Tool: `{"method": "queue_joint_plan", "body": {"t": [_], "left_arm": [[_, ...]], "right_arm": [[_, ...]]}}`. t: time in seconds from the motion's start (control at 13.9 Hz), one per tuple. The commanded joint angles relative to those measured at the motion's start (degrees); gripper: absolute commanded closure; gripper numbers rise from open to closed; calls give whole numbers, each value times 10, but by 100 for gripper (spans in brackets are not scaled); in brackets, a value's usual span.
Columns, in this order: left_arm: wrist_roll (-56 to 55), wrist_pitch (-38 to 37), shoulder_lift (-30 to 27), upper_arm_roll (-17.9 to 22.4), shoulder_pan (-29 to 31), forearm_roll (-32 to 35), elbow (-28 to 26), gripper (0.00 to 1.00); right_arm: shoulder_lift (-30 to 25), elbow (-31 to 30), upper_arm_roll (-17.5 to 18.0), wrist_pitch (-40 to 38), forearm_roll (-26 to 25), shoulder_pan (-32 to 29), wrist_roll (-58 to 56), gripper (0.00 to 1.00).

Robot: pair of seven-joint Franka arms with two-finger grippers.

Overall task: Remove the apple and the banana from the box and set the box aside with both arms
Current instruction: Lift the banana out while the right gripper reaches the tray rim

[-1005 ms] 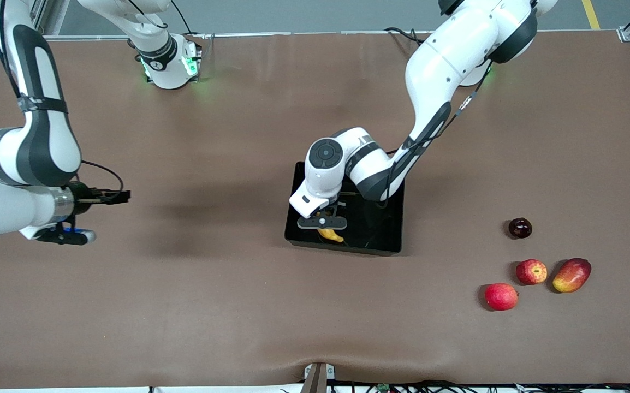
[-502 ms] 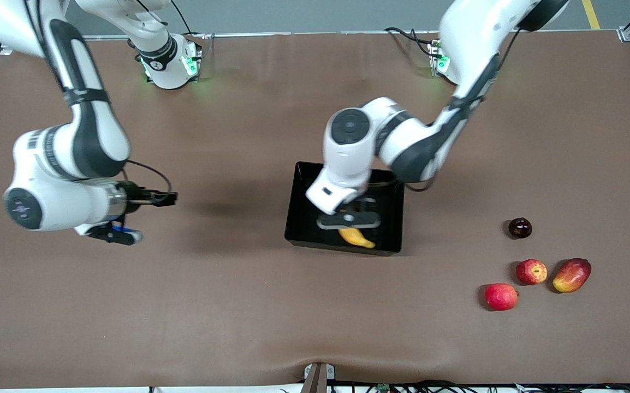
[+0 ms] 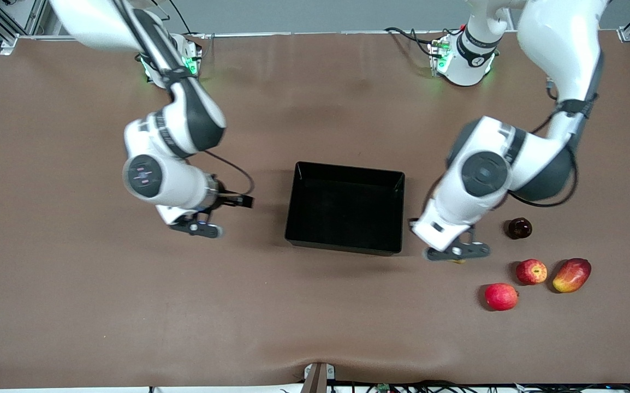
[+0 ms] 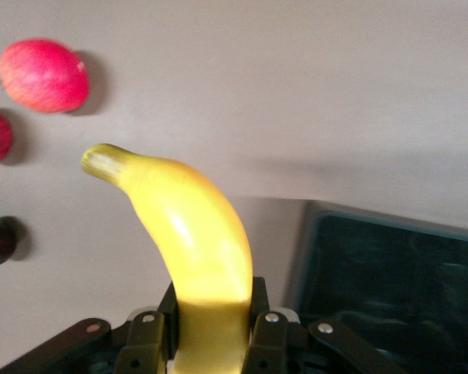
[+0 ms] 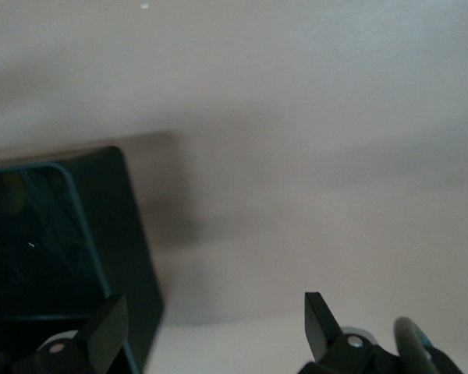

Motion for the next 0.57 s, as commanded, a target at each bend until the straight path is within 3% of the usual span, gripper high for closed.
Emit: {"method": "queue_joint_plan", "body": {"t": [0.0, 0.29, 0.43, 0.5], "left_arm": [[55, 13, -13, -7, 49, -10, -60, 100], [143, 114, -2, -4, 106, 20, -149, 100], [151, 130, 17, -5, 125, 63, -157, 100], [153, 138, 29, -5, 128, 74, -157, 100]], "right_arm": [[44, 18, -7, 72, 13, 47, 64, 0], [108, 75, -8, 91, 4, 100, 156, 0], [123, 75, -11, 92, -10, 127, 161, 33], [127, 73, -12, 93, -42, 132, 161, 49]]}}
